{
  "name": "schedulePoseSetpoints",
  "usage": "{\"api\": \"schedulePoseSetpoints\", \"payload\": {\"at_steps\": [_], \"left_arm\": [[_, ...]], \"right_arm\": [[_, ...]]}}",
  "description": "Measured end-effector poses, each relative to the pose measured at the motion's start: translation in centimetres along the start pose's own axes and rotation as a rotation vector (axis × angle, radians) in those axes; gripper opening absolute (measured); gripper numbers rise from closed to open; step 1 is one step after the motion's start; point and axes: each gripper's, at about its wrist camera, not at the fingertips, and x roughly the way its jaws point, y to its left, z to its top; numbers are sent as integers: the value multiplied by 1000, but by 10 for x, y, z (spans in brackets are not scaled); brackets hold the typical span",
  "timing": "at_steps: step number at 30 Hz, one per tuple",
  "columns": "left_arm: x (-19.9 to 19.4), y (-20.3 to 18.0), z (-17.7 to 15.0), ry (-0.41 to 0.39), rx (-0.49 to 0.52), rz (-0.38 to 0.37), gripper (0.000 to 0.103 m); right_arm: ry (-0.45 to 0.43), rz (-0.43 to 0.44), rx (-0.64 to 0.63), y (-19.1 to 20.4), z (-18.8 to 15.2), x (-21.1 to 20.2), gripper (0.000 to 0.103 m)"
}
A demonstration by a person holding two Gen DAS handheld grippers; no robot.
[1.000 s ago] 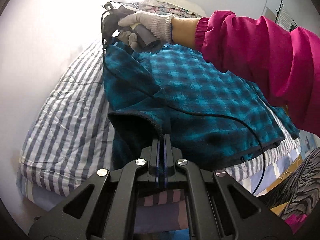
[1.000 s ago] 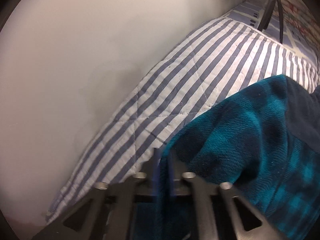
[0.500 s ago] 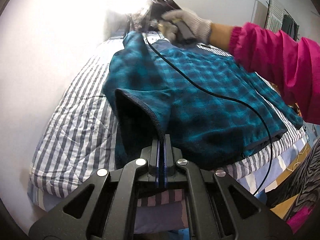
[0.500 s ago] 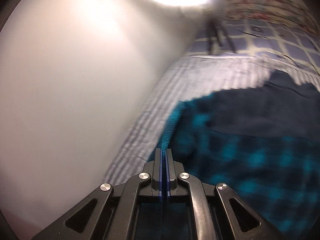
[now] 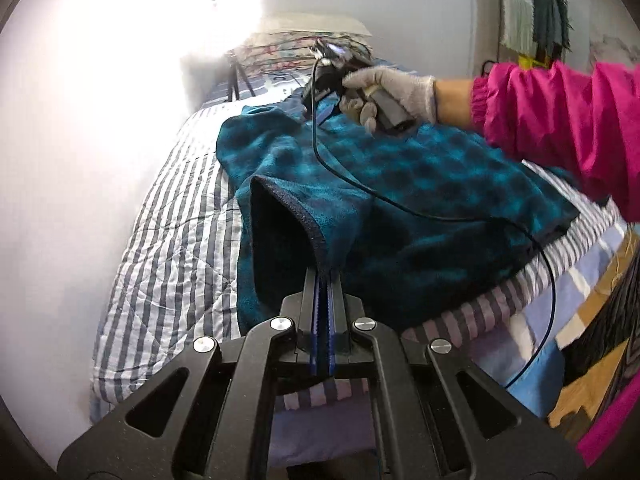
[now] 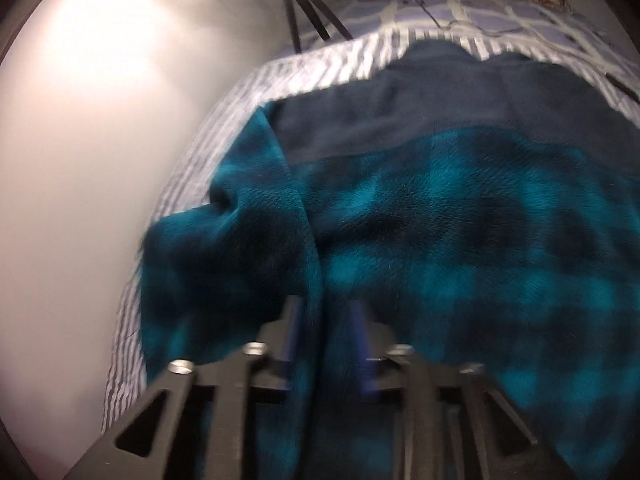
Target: Fold large clothes
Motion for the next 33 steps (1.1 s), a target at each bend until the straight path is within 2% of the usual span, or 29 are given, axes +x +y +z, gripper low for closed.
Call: {"api": "schedulePoseSetpoints", "payload": {"at_steps": [5,8,12,14,17,19,20,21,24,26,28,30,31,32,33], "left_arm": [[-11,-1,-1,-25,-2,-43,0],[-28,-4,1,-67,8,-80,1],[-41,-14,-2,-89,63,-78,1],[-45,-12,0,-88,34,-85,1],[-47,6,9,-87,-62,-95,3],[-39,21,19,-57,-110,-102,26],[-31,28,26,-33,-126,-118,53],[-24,32,29,-18,-133,-126,65],[15,47,43,73,-161,-108,65],[38,53,43,128,-199,-127,64],[64,54,40,201,-227,-154,52],[78,48,35,245,-198,-149,41],[83,44,33,256,-179,-138,32],[85,40,31,262,-164,-125,13],[87,37,30,267,-151,-116,3]], "right_arm": [[-34,70,-53,11,-26,-60,34],[-53,133,-101,22,-57,-106,34],[-75,171,-151,27,-96,-152,34],[-87,197,-159,28,-119,-175,34],[-114,220,-175,26,-161,-209,35],[-115,227,-175,25,-182,-222,35],[-114,229,-173,25,-198,-229,35],[-115,225,-175,26,-207,-232,35],[-140,221,-187,25,-233,-240,35],[-153,231,-181,23,-246,-243,35],[-160,232,-171,21,-255,-244,35],[-163,228,-170,19,-258,-243,35],[-165,225,-169,18,-260,-243,35],[-166,226,-167,16,-262,-243,35],[-164,229,-161,13,-264,-243,35]]}}
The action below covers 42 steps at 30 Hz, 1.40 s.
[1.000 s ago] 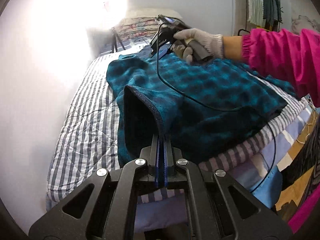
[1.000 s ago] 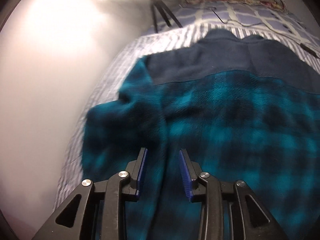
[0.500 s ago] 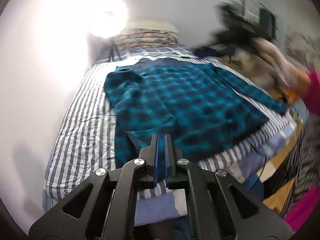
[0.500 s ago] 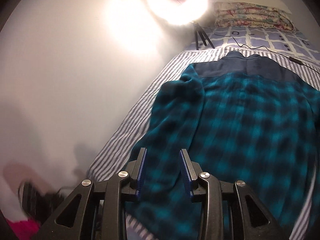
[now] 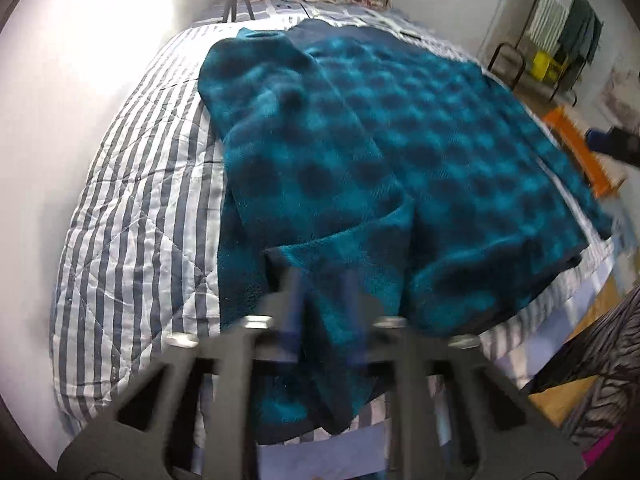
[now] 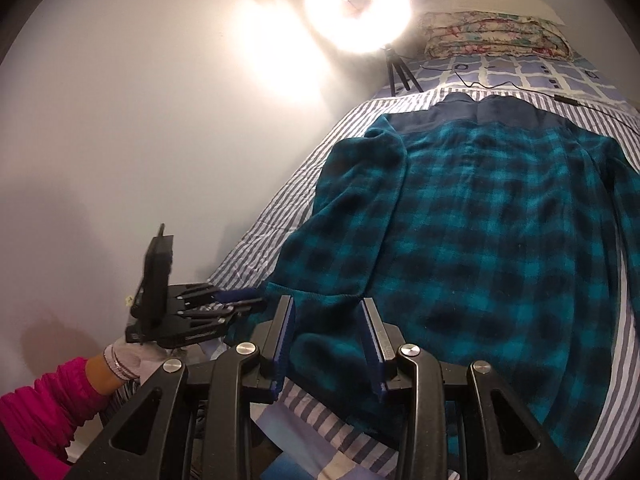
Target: Fold large clothes
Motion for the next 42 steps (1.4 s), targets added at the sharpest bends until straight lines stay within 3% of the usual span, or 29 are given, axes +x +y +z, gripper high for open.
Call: {"api": "schedulePoseSetpoints", "payload": {"at_steps": [2,6,9,10,11,12,16,17,20,21,27,31,36,39,42], "left_arm": [[1,-4,-3,-10,12,4,0],[-18,-19,-10,-45,46,-81,0],[-32,-25,-13,-118,52,5,2],[-31,-20,-12,-110,23,31,9],[-27,-14,-11,-99,-1,51,40],[-24,-8,-10,-94,-19,67,57],[-4,6,-7,-43,-35,133,56],[2,8,-6,-26,-42,125,51],[13,6,-10,10,-27,92,11],[15,4,-11,8,-12,86,9],[-13,-5,-14,-56,-10,-28,8],[-42,-44,-21,-111,128,-174,8],[-36,-82,-36,-28,260,-222,10],[-43,-72,-33,-39,212,-239,14],[-45,-38,-18,-65,71,-162,22]], "right_arm": [[1,1,11,-5,-3,-1,35],[16,-11,22,-13,-7,3,35],[37,-35,13,-15,-11,11,35],[44,-38,12,-15,-12,13,35],[51,-36,15,-15,-13,16,35],[55,-32,16,-15,-14,17,35],[61,-35,-8,-9,-16,22,35],[62,-41,-16,-7,-17,23,35],[64,-46,-25,-3,-17,25,35],[63,-47,-27,-2,-17,25,35],[56,-51,-16,-3,-17,21,35],[75,-43,-13,-3,-20,26,35],[122,-32,-6,-2,-27,41,35],[165,-8,3,-2,-35,52,44],[214,15,31,-3,-45,67,46]]}}
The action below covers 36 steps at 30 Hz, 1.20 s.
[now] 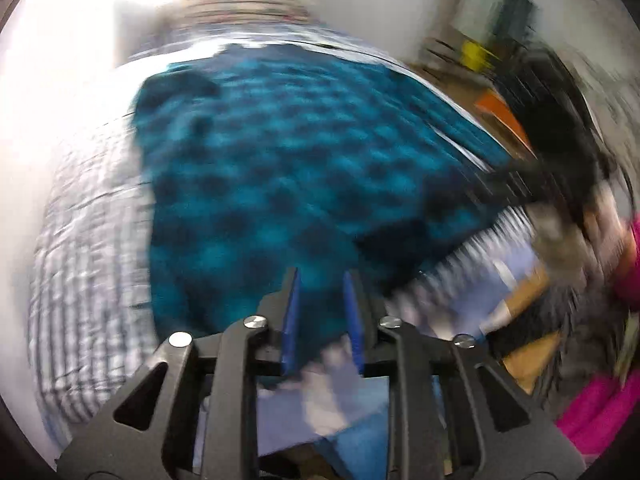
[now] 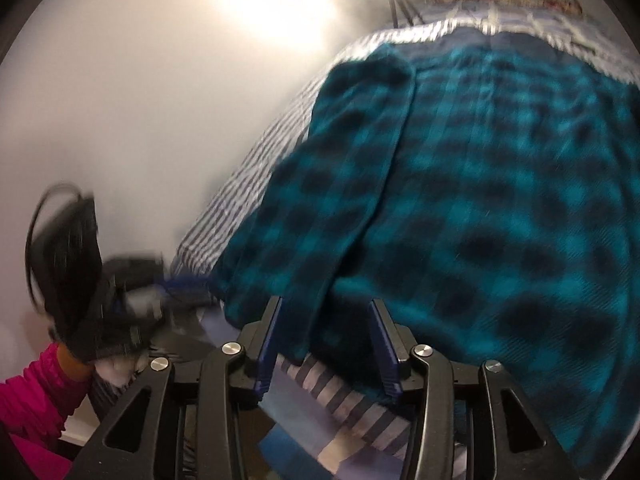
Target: Fold large clothes
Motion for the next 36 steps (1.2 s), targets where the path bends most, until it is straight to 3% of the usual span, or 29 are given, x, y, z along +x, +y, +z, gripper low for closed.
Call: {"api": "schedulePoseSetpoints", "payload": {"at_steps": [4,9,12,14,17,21,23,26,28,31,32,33,34,35,36], "left_arm": [[23,55,5,92,-188,81,22],[47,88,-6,176,-330,21,22],[51,85,-10,188,-321,-2,19],[53,82,-9,177,-320,-6,5],[46,80,-3,141,-315,7,4],[19,79,5,69,-302,23,4],[7,79,8,37,-284,70,4],[12,88,6,63,-300,101,4],[26,87,-3,112,-283,150,4],[35,76,-9,119,-244,205,6],[32,73,-12,107,-245,207,12],[29,71,-14,94,-255,202,25],[23,71,-18,66,-272,198,35],[17,72,-20,37,-286,199,54],[12,73,-23,6,-300,208,58]], "right_arm": [[65,49,52,-2,-6,27,46],[124,42,61,0,-12,56,46],[151,72,112,-5,-13,72,42],[166,100,139,-7,-13,79,25],[159,165,165,-4,-11,79,4],[109,290,207,7,-7,66,1],[89,336,216,15,-5,62,0],[91,282,157,27,-5,65,0],[130,215,130,29,-9,78,0],[166,105,44,37,-14,90,5],[172,90,25,39,-13,87,10],[166,83,13,41,-12,82,15],[147,77,-3,43,-9,75,35],[115,65,-25,46,-6,64,42],[76,56,-52,49,1,53,42]]}}
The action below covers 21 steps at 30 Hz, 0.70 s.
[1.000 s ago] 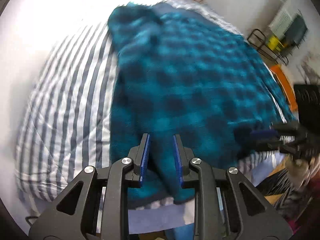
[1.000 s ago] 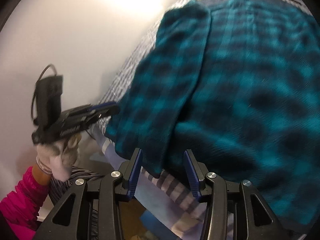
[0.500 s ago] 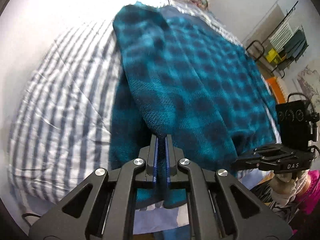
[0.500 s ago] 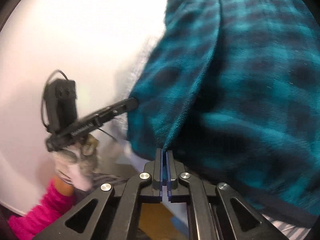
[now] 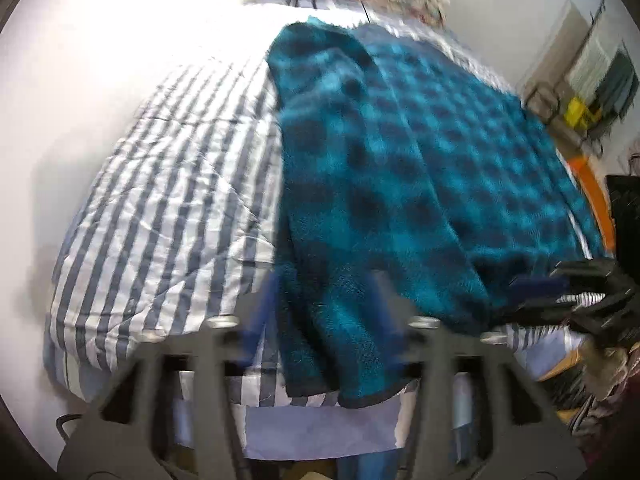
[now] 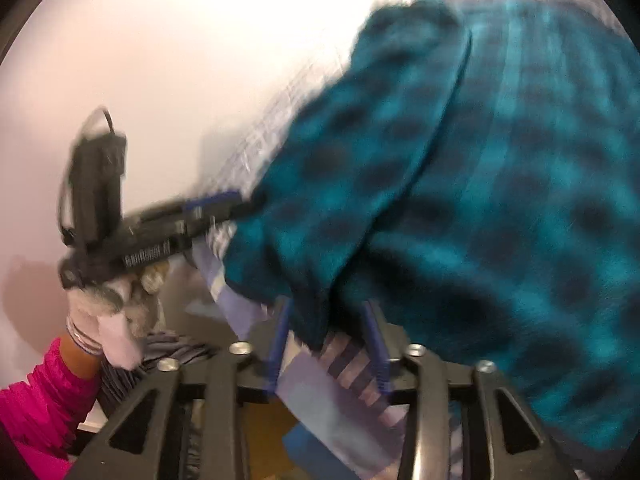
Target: Fold large clothes
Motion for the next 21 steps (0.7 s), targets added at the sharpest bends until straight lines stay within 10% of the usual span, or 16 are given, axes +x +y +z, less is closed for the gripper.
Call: {"api": "schedulePoseSetpoints", "payload": {"at_steps": [11,15,21], "left_arm": [[28,34,-25,43,-197,-77,58],[37,28,-30,52,-223,-119,19],[15,17,-27,-32,-269,-169,9]], "right_arm": [[-229,-83,-96,3,89,-68,62],[-248,-115,-92,3,138,-52,62],[-151,-174,-64,-1,206,-4,64]]}}
